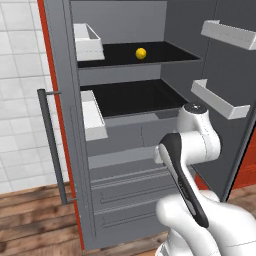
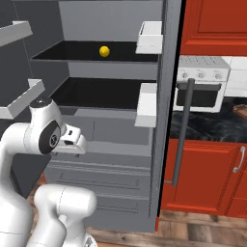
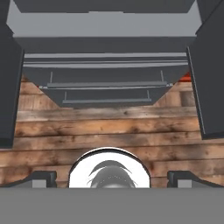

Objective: Retrieve a lemon from the fridge and place it on the cutting board with the fish.

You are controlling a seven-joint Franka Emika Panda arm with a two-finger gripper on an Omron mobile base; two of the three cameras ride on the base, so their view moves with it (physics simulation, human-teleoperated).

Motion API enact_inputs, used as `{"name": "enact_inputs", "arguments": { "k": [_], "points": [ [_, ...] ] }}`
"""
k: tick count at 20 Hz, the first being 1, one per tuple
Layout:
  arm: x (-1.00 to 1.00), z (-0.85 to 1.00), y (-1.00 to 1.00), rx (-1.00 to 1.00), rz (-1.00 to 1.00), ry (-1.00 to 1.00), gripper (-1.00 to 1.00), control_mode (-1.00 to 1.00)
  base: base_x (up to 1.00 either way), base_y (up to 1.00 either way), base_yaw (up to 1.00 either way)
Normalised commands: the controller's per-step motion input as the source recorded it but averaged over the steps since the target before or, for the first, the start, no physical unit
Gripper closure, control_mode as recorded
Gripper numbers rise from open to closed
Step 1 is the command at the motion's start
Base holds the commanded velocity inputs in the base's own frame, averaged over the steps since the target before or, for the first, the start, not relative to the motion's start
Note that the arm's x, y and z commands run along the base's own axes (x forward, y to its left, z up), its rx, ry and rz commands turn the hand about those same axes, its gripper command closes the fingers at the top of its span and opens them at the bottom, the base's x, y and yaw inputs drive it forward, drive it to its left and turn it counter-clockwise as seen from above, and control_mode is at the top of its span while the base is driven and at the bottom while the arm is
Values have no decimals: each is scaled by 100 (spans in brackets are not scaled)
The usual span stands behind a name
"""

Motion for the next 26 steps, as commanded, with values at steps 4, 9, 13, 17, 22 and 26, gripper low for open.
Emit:
{"name": "enact_inputs", "arguments": {
  "k": [4,9,13,17,22,26],
  "points": [
    [0,0,-1,0,0,-1,-100,-100,0,0,0],
    [0,0,-4,0,0,0,-100,100,14,-12,0],
    [0,0,0,0,0,0,-100,100,45,-4,0],
    [0,0,0,0,0,0,-100,100,63,0,0],
    [0,0,0,0,0,0,-100,100,52,0,0],
    [0,0,0,0,0,0,-100,100,49,-8,0]
  ]
}}
